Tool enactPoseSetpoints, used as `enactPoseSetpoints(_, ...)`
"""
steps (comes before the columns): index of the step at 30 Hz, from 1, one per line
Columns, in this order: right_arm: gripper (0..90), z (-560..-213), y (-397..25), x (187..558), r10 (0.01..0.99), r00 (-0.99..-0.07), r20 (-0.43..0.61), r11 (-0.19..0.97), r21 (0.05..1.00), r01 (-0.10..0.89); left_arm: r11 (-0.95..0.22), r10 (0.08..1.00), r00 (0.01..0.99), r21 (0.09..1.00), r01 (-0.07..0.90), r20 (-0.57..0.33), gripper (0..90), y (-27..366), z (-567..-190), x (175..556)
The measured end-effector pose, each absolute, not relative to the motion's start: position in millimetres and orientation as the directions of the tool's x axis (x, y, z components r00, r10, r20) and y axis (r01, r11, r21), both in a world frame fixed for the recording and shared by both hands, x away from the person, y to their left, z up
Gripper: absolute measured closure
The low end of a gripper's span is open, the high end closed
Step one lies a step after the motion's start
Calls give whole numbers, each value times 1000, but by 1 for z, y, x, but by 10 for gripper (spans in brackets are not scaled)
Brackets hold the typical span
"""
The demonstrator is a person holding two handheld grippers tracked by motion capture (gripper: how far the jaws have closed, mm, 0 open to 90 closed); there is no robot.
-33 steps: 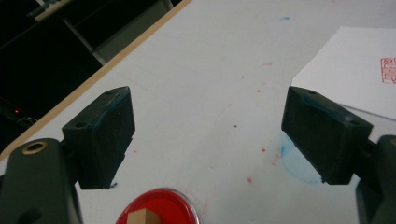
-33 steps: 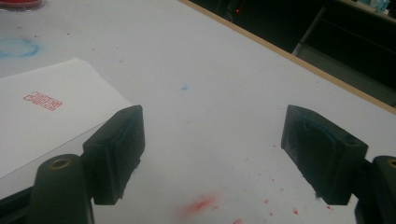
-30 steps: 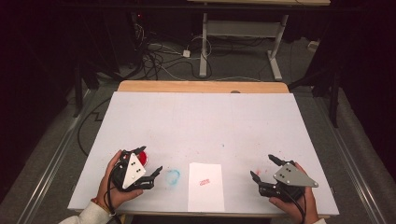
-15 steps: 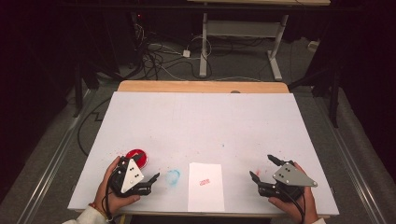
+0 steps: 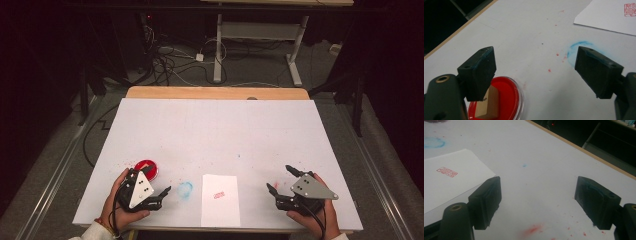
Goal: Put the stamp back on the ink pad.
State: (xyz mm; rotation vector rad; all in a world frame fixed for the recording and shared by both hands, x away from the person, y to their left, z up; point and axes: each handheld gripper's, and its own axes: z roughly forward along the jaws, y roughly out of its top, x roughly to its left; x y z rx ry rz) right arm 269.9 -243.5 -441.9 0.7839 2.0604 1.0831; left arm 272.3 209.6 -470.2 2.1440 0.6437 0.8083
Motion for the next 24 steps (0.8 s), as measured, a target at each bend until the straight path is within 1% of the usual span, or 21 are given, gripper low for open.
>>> enactPoseSetpoints(24, 216, -443, -244, 272, 753, -596, -279, 477, 855, 203, -617, 629, 701, 764, 188, 335, 169, 205, -473, 273)
